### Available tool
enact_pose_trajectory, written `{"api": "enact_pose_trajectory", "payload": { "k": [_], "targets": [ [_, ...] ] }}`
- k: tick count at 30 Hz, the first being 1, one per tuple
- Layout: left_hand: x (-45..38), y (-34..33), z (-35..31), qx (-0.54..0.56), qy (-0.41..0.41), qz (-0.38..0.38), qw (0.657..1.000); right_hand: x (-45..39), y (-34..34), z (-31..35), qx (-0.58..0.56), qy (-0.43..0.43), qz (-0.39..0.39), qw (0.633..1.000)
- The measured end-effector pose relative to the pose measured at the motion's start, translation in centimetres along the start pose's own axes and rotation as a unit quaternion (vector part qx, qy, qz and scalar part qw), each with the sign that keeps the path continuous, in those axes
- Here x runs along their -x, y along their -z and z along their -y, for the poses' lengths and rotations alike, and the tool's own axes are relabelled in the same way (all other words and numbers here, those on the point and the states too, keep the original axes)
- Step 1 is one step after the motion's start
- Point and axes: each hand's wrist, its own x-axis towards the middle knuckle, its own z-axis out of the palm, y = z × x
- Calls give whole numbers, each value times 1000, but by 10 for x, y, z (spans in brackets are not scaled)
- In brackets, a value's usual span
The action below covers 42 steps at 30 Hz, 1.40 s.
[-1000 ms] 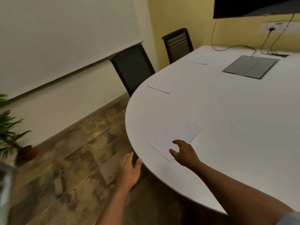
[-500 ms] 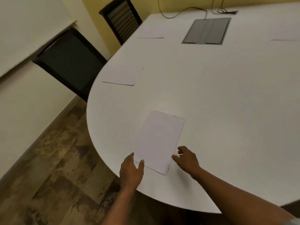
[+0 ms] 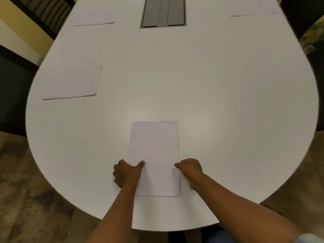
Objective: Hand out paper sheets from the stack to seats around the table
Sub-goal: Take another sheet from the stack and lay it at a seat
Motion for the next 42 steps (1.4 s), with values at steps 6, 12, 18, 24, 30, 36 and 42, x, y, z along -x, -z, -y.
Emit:
{"api": "enact_pose_trajectory", "payload": {
  "k": [6, 12, 18, 24, 30, 36, 42],
  "targets": [
    [-3, -2, -11, 18, -10, 58, 998, 6, -13, 15, 31, 17, -83, 996],
    [0, 7, -22, 136, -77, 86, 984, 20, 1, 22, 66, 81, -167, 980],
    [26, 19, -53, 225, -146, 147, 952, 36, 51, 25, 43, 113, -224, 967],
    [65, 16, -97, 286, -188, 235, 910, 48, 111, 29, 22, 139, -270, 953],
    [104, -1, -134, 289, -221, 247, 898, 51, 175, 29, -9, 161, -285, 945],
    [161, -42, -175, 292, -235, 226, 899, 32, 265, 26, 4, 192, -257, 947],
    [247, -101, -238, 315, -230, 194, 900, 1, 386, 28, 31, 239, -205, 948]
  ]
}}
